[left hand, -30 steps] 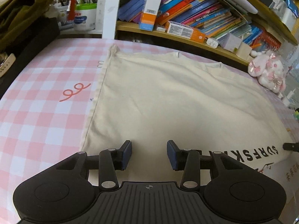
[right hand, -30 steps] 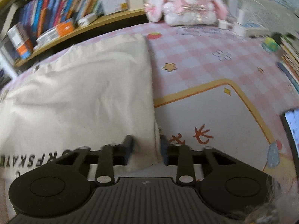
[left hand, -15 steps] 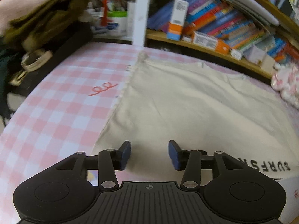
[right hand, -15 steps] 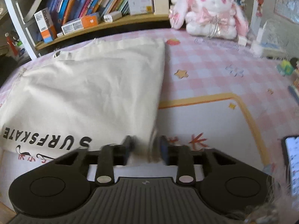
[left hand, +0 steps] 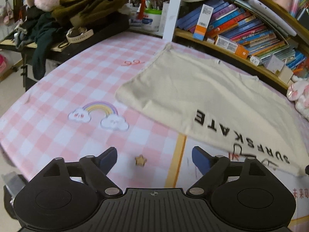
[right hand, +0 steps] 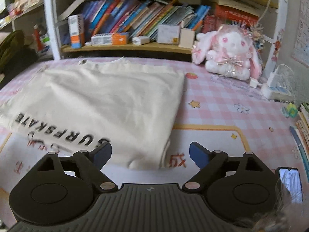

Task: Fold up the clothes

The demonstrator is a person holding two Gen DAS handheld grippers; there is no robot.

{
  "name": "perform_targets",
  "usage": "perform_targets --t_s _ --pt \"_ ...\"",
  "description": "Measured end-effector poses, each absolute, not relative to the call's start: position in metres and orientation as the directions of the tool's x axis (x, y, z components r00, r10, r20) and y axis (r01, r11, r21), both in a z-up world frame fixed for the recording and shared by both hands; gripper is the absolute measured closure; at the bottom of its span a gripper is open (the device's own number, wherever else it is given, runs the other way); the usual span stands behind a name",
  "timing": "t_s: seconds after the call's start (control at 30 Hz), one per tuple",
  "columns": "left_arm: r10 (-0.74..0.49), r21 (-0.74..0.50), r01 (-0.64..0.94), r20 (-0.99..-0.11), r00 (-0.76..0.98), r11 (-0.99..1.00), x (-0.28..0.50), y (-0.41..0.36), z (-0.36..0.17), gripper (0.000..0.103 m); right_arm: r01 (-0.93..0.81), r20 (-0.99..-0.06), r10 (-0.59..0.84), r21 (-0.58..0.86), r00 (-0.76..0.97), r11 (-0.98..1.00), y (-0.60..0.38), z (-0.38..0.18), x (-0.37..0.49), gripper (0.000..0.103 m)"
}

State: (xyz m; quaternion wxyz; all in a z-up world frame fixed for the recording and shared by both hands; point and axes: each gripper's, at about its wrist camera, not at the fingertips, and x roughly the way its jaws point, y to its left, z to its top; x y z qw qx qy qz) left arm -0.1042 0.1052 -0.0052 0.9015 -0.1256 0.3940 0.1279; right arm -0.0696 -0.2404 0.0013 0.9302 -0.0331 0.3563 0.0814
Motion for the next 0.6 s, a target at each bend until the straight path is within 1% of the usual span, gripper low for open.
perform_targets --t_s 0.1,0.17,0.2,0.4,0.6 --pt "0.143 -0.113 -0.34 -0.752 0.644 0.934 -0.112 0.096 -0.007 0.012 -0.174 -0.686 0.135 0.012 0.715 0.985 -0.238 -0.003 -0.073 0.015" --pt "0.15 -0.105 -0.346 -0.758 0.635 0.932 -0.118 0.09 -0.007 0.012 -0.167 -0.694 0.131 0.016 0.708 0.986 -0.235 -0.004 -0.076 0.013" --pt "0.145 -0.1 -0.332 -0.758 0.636 0.938 -0.117 0.09 -0.007 0.012 -0.163 -0.695 0.125 0.013 0.707 0.987 -0.234 -0.005 -0.078 0.011" --pt "0.098 -0.062 -0.218 -0.751 0.653 0.974 -0.107 0.098 -0.006 0.011 -0.111 -0.698 0.084 0.006 0.711 0.994 -0.22 -0.006 -0.09 0.01" --pt "0.043 -0.042 -0.111 -0.749 0.662 0.993 -0.096 0.116 -0.005 0.01 -0.06 -0.703 0.045 0.002 0.709 0.998 -0.185 -0.007 -0.1 0.009"
